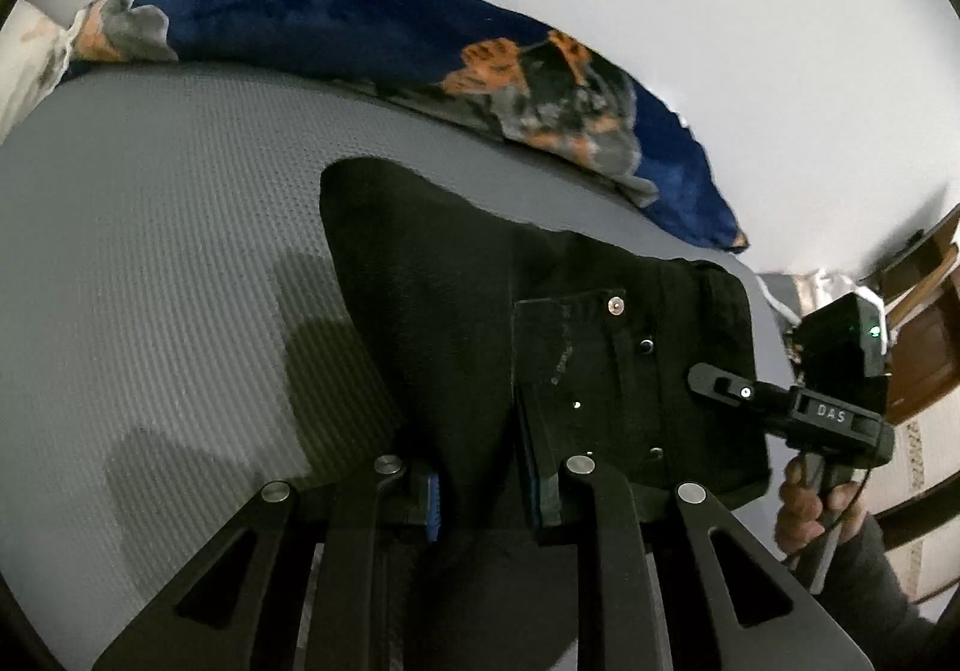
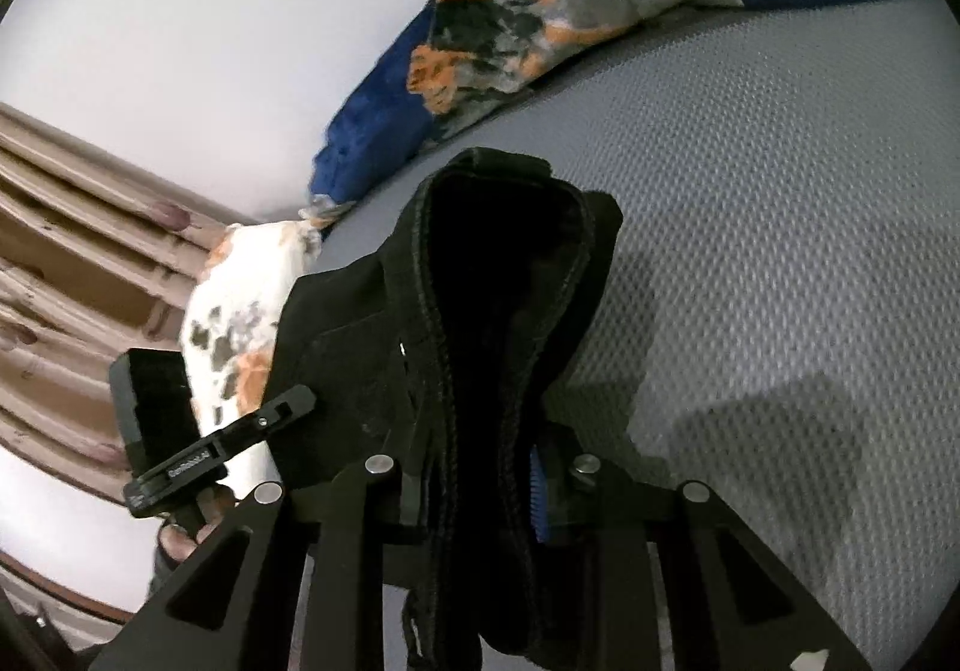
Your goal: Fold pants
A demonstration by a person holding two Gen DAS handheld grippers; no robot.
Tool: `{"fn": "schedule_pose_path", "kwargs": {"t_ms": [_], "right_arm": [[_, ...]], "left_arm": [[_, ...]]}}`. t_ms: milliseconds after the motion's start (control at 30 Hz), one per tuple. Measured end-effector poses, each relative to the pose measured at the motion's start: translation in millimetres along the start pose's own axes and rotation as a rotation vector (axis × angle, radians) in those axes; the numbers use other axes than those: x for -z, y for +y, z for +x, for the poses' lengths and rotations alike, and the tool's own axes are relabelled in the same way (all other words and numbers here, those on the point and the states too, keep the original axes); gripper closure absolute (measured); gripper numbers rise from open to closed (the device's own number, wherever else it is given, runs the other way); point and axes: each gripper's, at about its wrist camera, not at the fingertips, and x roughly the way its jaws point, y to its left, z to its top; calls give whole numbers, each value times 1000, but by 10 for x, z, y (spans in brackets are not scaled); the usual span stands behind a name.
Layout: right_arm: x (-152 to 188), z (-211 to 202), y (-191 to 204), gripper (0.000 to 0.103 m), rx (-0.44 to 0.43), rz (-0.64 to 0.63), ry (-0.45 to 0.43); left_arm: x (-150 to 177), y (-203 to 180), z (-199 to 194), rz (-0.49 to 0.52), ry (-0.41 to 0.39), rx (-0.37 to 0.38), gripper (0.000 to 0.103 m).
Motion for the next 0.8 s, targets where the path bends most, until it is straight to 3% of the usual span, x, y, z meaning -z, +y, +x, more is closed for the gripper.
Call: {"fn": "schedule_pose_path", "kwargs": {"t_ms": [100, 233, 333, 467, 667, 800], "right_arm": [[-10, 81, -55, 80, 62, -1, 1], [54, 170, -98, 69, 183, -39, 3], [120, 192, -140, 62, 234, -40, -2], [227, 129, -94, 59, 298, -64, -8], [402, -49, 11, 56, 362, -72, -23], [544, -231, 187, 56, 418, -109, -68]], "left_arm": [[-31, 113, 154, -18, 12, -31, 83], [68, 254, 324, -32, 32, -76, 67], [163, 271, 374, 14, -12, -137, 56], [261, 198, 307, 33, -19, -190, 53], [550, -4, 50, 90, -51, -351, 52], [811, -126, -160, 106, -67, -437, 44]]}}
